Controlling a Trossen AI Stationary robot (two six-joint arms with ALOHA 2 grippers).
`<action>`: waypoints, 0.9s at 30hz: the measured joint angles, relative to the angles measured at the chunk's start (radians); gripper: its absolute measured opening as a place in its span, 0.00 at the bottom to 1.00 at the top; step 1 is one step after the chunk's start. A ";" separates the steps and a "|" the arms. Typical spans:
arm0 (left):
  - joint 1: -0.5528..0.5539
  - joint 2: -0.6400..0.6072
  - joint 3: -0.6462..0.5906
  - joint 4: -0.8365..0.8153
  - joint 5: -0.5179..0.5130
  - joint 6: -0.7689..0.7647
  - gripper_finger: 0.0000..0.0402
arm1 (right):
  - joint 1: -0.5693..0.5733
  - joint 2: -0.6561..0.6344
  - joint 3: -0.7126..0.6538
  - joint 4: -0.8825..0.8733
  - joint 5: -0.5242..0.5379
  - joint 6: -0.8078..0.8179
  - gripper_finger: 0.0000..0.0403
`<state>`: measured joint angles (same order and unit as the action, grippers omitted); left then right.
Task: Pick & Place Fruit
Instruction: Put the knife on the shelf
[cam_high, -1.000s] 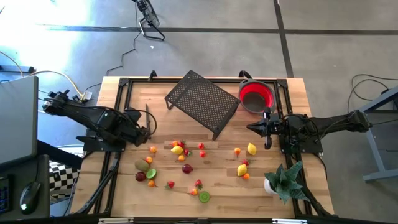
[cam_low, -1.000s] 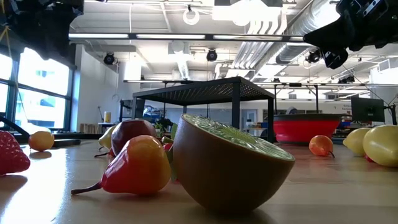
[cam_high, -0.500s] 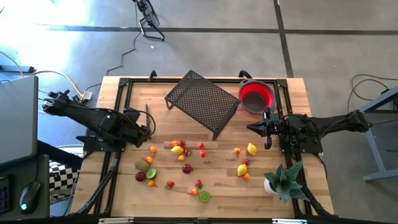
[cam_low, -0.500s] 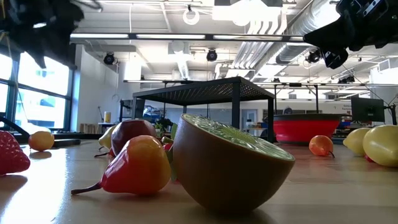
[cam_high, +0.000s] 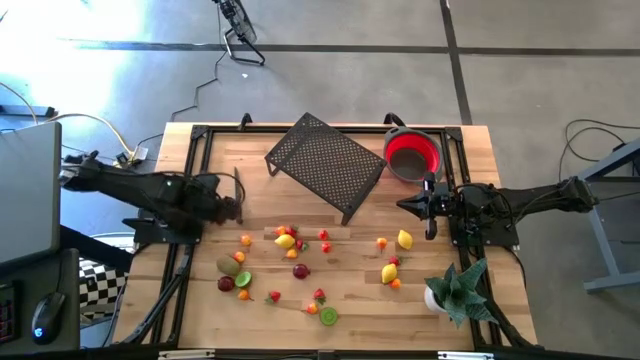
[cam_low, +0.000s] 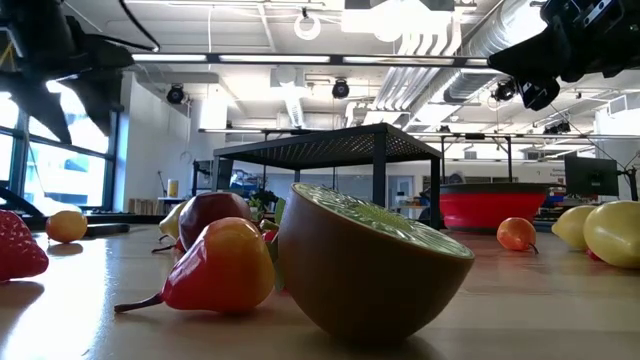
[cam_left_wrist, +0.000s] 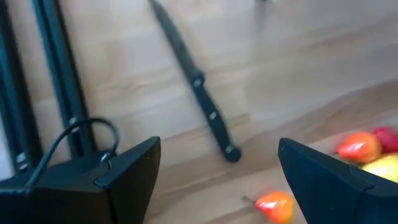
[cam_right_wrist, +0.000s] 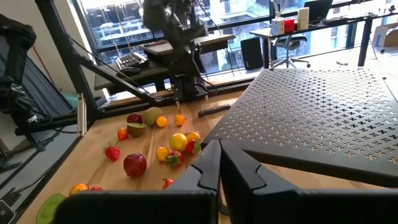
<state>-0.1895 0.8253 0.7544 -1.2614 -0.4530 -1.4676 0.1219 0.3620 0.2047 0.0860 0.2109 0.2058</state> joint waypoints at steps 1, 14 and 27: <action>0.030 -0.011 0.000 0.019 0.001 0.028 0.80 | 0.000 0.000 0.000 0.000 0.000 0.000 0.01; 0.414 0.128 0.000 0.203 0.180 0.432 0.80 | 0.000 0.000 0.000 0.000 0.000 0.000 0.01; 0.524 0.367 0.000 0.267 0.370 0.607 0.80 | 0.000 0.000 0.000 -0.003 0.000 0.000 0.01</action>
<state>0.3344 1.1921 0.7547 -0.9939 -0.0834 -0.8604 0.1219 0.3622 0.2047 0.0830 0.2108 0.2054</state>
